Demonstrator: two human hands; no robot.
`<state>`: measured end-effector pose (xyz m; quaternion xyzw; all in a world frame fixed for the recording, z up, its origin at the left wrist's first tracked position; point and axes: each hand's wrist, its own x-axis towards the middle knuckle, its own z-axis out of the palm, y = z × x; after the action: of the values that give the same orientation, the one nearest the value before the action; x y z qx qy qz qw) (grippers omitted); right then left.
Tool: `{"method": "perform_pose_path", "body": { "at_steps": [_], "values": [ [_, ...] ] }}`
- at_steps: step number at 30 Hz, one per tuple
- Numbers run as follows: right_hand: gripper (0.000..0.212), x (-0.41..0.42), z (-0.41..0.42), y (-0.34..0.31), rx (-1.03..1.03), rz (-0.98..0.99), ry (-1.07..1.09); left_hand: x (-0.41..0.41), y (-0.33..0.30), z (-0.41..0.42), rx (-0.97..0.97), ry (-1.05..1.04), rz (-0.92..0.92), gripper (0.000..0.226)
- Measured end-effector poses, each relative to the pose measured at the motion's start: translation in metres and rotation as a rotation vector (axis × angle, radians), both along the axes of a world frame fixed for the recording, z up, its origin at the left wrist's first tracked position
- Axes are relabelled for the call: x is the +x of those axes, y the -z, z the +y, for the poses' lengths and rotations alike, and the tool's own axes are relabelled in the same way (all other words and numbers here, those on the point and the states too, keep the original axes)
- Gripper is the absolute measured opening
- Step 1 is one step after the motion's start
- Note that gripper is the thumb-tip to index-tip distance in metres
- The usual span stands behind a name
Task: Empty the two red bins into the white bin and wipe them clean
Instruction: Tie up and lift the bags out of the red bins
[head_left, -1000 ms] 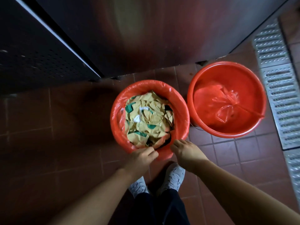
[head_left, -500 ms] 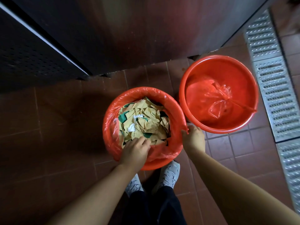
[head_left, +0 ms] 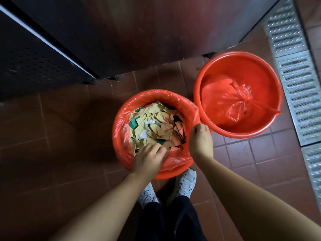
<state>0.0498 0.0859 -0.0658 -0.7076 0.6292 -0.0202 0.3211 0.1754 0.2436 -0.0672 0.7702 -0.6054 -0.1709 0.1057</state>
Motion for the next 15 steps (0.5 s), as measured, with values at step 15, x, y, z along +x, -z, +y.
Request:
{"method": "perform_pose_path", "body": {
  "at_steps": [15],
  "values": [
    [0.053, 0.024, 0.008, -0.012, -0.121, 0.149, -0.219, 0.092, -0.013, 0.025, 0.089, -0.355, -0.132, 0.038]
  ]
}}
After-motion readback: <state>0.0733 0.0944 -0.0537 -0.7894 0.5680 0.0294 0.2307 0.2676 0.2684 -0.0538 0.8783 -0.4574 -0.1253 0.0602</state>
